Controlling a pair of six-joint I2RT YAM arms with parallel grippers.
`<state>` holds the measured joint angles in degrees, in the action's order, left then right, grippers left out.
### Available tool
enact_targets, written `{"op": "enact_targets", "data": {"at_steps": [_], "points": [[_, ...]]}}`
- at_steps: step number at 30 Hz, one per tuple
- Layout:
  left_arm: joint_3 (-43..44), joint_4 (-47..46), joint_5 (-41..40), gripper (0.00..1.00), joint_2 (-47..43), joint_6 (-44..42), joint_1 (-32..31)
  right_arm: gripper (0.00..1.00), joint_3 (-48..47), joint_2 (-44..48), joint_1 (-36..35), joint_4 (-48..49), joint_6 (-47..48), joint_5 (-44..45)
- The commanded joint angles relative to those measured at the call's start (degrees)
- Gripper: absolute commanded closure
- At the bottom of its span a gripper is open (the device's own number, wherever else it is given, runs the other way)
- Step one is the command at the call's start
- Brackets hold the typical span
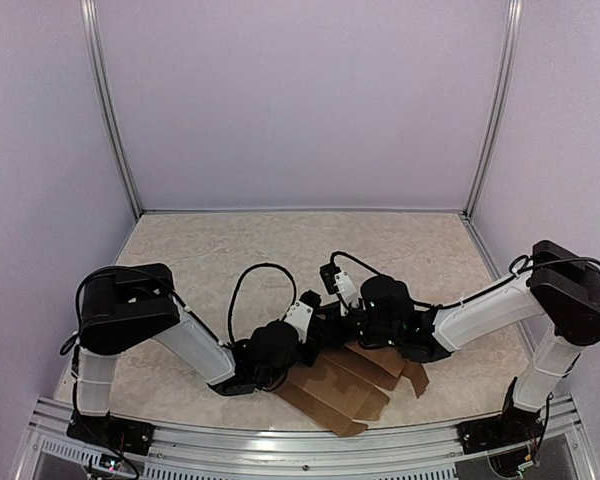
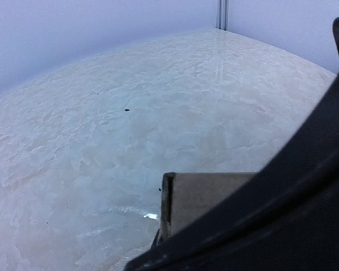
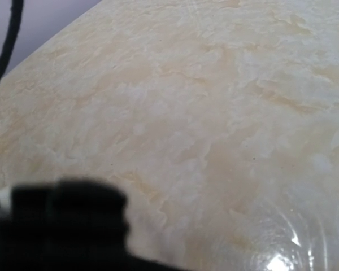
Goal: Fold the paper box
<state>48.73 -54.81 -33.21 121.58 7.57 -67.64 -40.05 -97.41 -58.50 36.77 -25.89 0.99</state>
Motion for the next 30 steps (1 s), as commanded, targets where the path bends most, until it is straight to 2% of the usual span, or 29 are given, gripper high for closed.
{"op": "enact_targets", "data": {"at_steps": [1,7,11,21,26,30], "points": [[0.68,-0.48,-0.48,1.00,1.23,-1.12,0.22,1.00,1.21,-1.26,-0.77,-2.94,-0.92,0.51],[-0.60,-0.98,-2.24,1.00,0.71,-1.12,0.22,1.00,1.07,0.67,-0.74,-4.55,-0.94,1.42],[-2.58,-1.51,-5.79,1.00,-0.29,-0.02,0.22,1.00,1.14,5.21,-0.78,-7.76,0.03,3.52],[-6.07,-1.35,-13.41,1.00,-3.02,4.20,0.11,0.98,0.81,22.65,-0.61,-27.43,4.69,10.90],[-5.91,2.82,-16.11,1.00,-5.15,7.01,0.05,1.00,-1.23,30.54,-0.64,-41.92,5.82,13.65],[-5.33,6.78,-15.61,1.00,-6.53,9.55,0.18,1.00,-1.55,34.05,-0.34,-48.32,3.52,14.50]]}}
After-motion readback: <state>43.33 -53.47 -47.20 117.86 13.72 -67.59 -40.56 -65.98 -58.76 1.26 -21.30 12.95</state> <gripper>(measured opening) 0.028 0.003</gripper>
